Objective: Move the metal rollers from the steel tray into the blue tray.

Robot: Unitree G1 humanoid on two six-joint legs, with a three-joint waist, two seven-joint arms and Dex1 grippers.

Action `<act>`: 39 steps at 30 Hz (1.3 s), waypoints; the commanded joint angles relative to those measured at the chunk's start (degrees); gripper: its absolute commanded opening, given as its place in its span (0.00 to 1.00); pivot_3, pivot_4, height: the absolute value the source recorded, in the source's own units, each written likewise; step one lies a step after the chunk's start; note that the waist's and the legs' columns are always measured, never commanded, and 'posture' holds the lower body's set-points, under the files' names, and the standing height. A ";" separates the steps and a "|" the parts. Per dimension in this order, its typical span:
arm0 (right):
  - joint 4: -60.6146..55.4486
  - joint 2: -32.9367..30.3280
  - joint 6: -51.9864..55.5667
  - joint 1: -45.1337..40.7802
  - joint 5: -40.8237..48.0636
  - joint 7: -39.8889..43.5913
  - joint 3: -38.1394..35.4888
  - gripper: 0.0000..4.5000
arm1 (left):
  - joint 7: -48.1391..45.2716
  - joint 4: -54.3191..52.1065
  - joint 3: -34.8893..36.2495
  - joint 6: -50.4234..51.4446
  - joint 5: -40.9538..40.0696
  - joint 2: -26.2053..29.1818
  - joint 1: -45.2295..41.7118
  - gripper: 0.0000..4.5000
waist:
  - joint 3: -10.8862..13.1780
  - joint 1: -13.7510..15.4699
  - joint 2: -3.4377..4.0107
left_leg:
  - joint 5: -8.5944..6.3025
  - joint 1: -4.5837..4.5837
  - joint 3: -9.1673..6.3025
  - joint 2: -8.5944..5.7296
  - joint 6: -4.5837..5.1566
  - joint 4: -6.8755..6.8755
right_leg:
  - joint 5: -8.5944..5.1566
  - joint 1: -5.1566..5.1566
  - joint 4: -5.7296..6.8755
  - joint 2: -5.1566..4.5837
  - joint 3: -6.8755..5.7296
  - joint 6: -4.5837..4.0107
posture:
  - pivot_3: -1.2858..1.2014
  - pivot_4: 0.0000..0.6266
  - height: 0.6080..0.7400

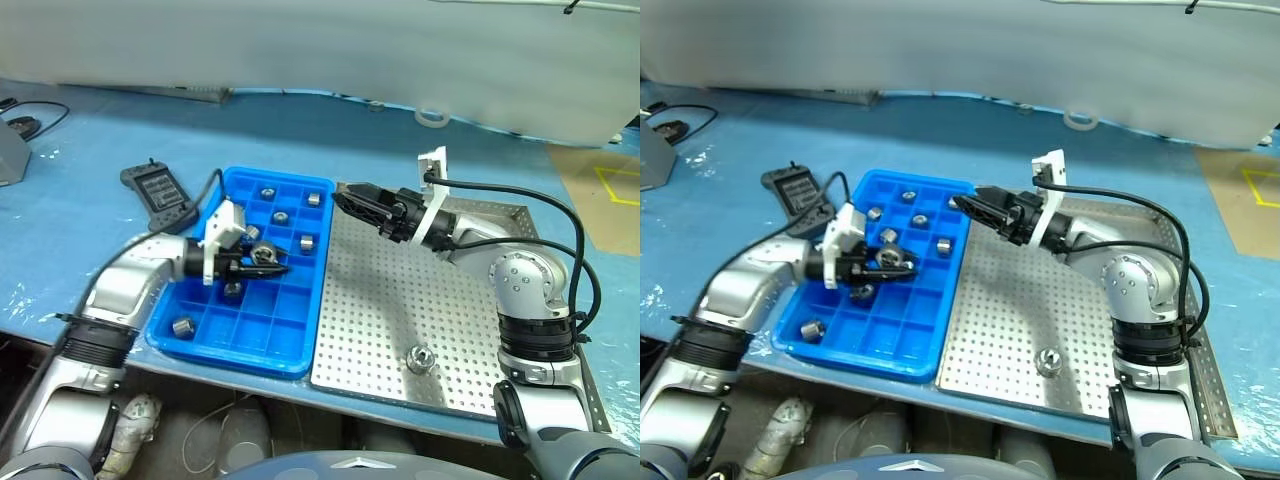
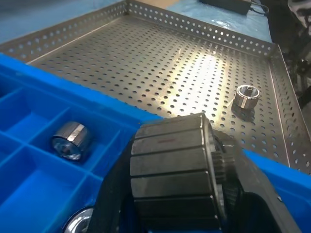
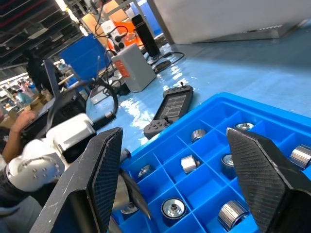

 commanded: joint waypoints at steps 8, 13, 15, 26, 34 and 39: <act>-2.48 1.24 -1.84 0.91 -1.37 -1.69 -0.47 0.80 | -0.02 -5.61 -2.02 0.58 1.60 -1.20 2.01 0.28 | -0.02 -0.36 -0.04 | -0.06 0.03 -0.01 -0.02 0.10 0.00 | 0.02 -0.02 0.02 0.02 0.01 0.02 | 0.49 0.24 1.00; -2.58 1.74 -1.98 1.43 -2.21 -2.28 -0.45 0.80 | -0.15 -5.23 -2.45 3.49 1.21 -1.18 2.41 0.28 | -0.01 -0.18 -0.01 | -0.06 0.03 0.01 -0.02 0.10 0.02 | 0.01 0.02 0.03 0.01 0.00 0.01 | 0.49 0.24 1.00; -2.49 1.78 -2.02 1.54 -2.62 -2.47 -0.34 0.80 | -0.36 -4.42 -2.97 2.95 2.44 -0.83 2.61 0.28 | -0.01 -0.22 -0.01 | -0.07 0.02 0.01 -0.03 0.11 0.12 | 0.01 0.05 0.01 0.00 0.04 0.00 | 0.49 0.24 1.00; -1.85 2.48 -2.01 1.28 -3.89 -2.54 -0.02 0.80 | -0.54 -8.35 -4.08 5.82 1.38 -1.16 5.62 0.63 | -0.01 -0.25 -0.01 | -0.07 0.03 0.01 -0.01 0.12 0.15 | 0.01 0.02 0.05 0.01 0.04 0.01 | 0.49 0.24 1.00; -2.33 2.61 -1.62 1.76 -3.93 -2.61 -0.41 0.80 | -0.32 -8.49 -2.49 7.52 0.73 -0.50 2.21 0.78 | 0.00 -0.24 0.00 | -0.07 0.07 0.01 -0.01 0.12 0.18 | 0.01 0.06 0.08 0.01 0.05 0.01 | 0.48 0.24 1.00; -7.93 -4.57 1.76 7.28 -0.35 1.99 -3.23 0.80 | 2.25 -5.74 3.43 9.69 -3.09 -1.87 -4.68 0.78 | 0.00 0.04 0.00 | -0.07 0.02 0.01 -0.04 0.12 0.20 | 0.01 0.07 0.07 0.00 0.05 0.00 | 0.48 0.24 1.00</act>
